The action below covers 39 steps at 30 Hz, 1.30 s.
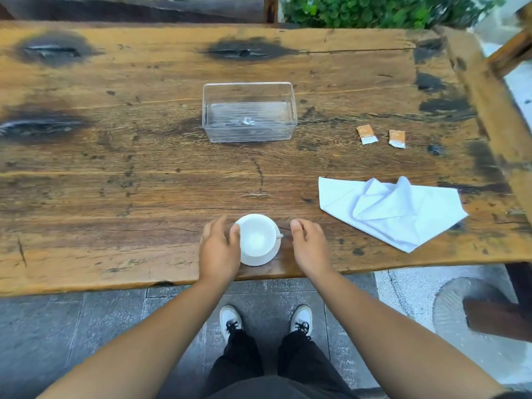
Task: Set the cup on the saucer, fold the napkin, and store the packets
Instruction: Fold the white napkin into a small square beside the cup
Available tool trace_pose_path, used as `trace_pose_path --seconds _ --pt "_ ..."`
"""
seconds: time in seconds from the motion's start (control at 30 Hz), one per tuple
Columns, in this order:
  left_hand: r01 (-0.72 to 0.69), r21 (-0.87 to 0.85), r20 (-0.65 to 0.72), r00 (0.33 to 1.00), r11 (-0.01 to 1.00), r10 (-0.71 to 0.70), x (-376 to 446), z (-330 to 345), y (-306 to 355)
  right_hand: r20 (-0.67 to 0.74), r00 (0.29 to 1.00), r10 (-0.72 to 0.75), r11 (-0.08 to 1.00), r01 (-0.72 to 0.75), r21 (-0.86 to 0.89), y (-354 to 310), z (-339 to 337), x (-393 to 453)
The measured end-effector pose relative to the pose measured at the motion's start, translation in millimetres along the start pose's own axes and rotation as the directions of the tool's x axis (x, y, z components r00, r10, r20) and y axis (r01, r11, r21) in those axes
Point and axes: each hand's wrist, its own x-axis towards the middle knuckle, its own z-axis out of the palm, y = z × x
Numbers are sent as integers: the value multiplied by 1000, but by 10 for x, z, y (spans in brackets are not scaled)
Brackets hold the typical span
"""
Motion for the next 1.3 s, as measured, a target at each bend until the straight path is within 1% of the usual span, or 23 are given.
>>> trace_pose_path --seconds 0.07,0.13,0.2,0.27,0.33,0.4,0.43,0.5,0.57,0.63,0.67,0.73,0.8,0.83,0.9,1.0,1.07,1.13,1.2,1.3 --pt "-168 107 -23 985 980 171 32 -6 229 -51 999 -17 999 15 -35 67 -336 32" --pt "-341 174 -2 938 924 347 57 102 538 -127 991 -43 997 35 -66 209 -749 111" --pt "-478 191 87 878 858 470 86 324 861 -185 980 -71 992 50 -119 390 -1213 214" --pt "-588 231 223 808 775 546 102 640 1171 -226 969 -97 978 52 -200 608 -1687 375" --pt "-646 283 354 757 709 549 148 908 1291 -234 965 -120 953 45 -301 767 -2015 545" --pt "-680 358 426 729 641 536 160 1399 1452 -210 970 -121 912 25 -410 1091 -2454 803" --pt "-686 389 456 724 616 518 169 1506 1428 -172 978 -119 887 27 -461 1167 -2528 892" --pt "-701 459 501 711 545 493 152 1925 1488 -56 989 -137 834 85 -544 1436 -2765 1149" --pt "-701 532 546 713 475 440 127 2272 1549 140 976 -168 724 219 -654 1629 -2885 1341" --pt "-681 599 571 732 421 371 129 2481 1581 325 917 -233 600 399 -694 1758 -2856 1455" --pt "-667 627 571 745 403 346 135 2526 1593 386 878 -282 545 478 -689 1802 -2800 1473" --pt "-654 658 557 757 374 342 158 2545 1609 423 814 -399 462 576 -674 1839 -2665 1506" --pt "-649 674 533 758 354 375 183 2517 1649 397 763 -510 398 618 -678 1848 -2568 1583" --pt "-645 680 520 759 347 392 202 2503 1664 366 742 -562 401 632 -664 1837 -2568 1631" --pt "-627 684 467 769 373 436 248 2472 1699 302 734 -608 458 636 -621 1798 -2647 1717" --pt "-625 601 369 770 498 520 289 2419 1796 211 775 -596 605 606 -516 1727 -2943 1724" --pt "-668 502 315 732 549 604 286 2360 1921 160 806 -570 683 573 -454 1630 -3247 1671" --pt "-726 383 284 680 571 676 272 2286 2078 126 831 -542 725 538 -430 1517 -3573 1583" --pt "-770 268 300 637 578 710 268 2190 2245 97 848 -522 751 510 -419 1391 -3868 1472" --pt "-787 158 410 602 597 685 280 1973 2503 21 865 -501 782 463 -418 1204 -4237 1324"
